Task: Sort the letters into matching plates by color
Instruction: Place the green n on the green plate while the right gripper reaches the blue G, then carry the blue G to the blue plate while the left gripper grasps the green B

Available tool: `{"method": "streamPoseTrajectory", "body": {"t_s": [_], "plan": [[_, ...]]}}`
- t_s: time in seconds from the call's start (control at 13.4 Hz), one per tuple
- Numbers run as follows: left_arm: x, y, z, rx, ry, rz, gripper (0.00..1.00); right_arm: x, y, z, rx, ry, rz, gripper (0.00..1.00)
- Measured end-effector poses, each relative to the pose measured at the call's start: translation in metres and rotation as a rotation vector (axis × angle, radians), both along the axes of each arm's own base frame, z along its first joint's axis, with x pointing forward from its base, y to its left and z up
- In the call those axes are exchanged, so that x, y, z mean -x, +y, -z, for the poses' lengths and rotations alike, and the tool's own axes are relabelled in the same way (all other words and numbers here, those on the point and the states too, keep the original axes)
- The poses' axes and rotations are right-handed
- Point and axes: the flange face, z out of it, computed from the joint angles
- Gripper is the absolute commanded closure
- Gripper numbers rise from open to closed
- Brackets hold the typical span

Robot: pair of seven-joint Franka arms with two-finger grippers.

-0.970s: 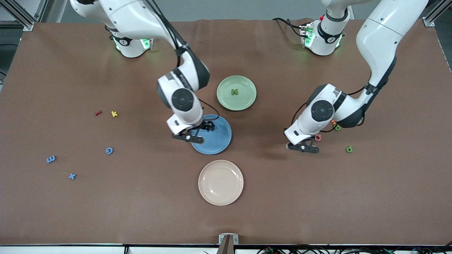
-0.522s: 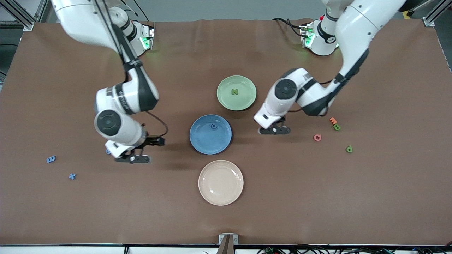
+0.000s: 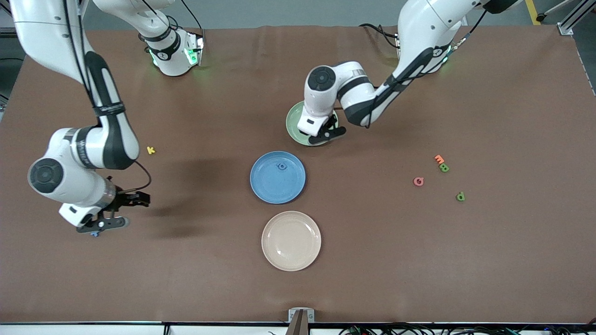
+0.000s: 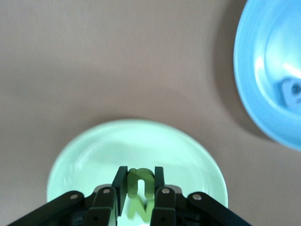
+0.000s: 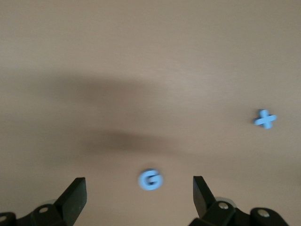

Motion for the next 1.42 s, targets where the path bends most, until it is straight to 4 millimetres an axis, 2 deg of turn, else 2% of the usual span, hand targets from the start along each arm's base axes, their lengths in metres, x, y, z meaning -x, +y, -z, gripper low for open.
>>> {"method": "streamPoseTrajectory", "body": {"t_s": [0.07,0.15,0.22,0.3,0.37,0.45,0.52,0.6,0.67,0.9,0.97,1.12,1.27,1.42], "plan": [[0.01,-0.006,0.004,-0.007,0.008,-0.031,0.76,0.006,-0.011,0.014,0.0,0.001,-0.013,0.0],[0.018,-0.01,0.008,-0.014,0.016,-0.059,0.75,0.014,-0.014,0.03,0.0,0.014,-0.019,0.0],[0.026,-0.015,0.012,-0.019,0.024,-0.076,0.74,0.022,-0.009,0.044,-0.004,0.034,-0.027,0.0],[0.033,-0.019,0.014,-0.024,0.029,-0.089,0.66,0.028,-0.003,0.054,-0.008,0.05,-0.036,0.0],[0.038,-0.021,0.016,-0.027,0.032,-0.1,0.58,0.032,0.003,0.059,-0.011,0.061,-0.044,0.0],[0.041,-0.023,0.016,-0.028,0.033,-0.102,0.56,0.034,0.006,0.062,-0.012,0.067,-0.048,0.0],[0.042,-0.023,0.017,-0.03,0.033,-0.103,0.48,0.035,0.006,0.064,-0.013,0.073,-0.049,0.0],[0.042,-0.023,0.017,-0.032,0.034,-0.104,0.28,0.036,0.005,0.068,-0.012,0.079,-0.046,0.0],[0.042,-0.022,0.018,-0.035,0.035,-0.105,0.0,0.037,0.002,0.073,-0.011,0.085,-0.043,0.0],[0.035,-0.018,0.021,-0.039,0.035,-0.128,0.0,0.039,-0.011,0.095,-0.007,0.093,-0.024,0.0],[0.028,-0.015,0.018,-0.035,0.031,-0.14,0.0,0.04,-0.014,0.105,-0.006,0.096,-0.019,0.02],[-0.003,0.002,0.003,-0.05,0.003,-0.172,0.0,0.042,-0.016,0.12,-0.003,0.098,-0.018,0.16],[-0.045,0.034,-0.025,-0.067,-0.04,-0.172,0.01,0.04,-0.015,0.121,-0.003,0.092,-0.02,0.34],[-0.082,0.074,-0.05,-0.107,-0.073,-0.161,0.01,0.04,-0.015,0.119,-0.004,0.089,-0.02,0.51]]}}
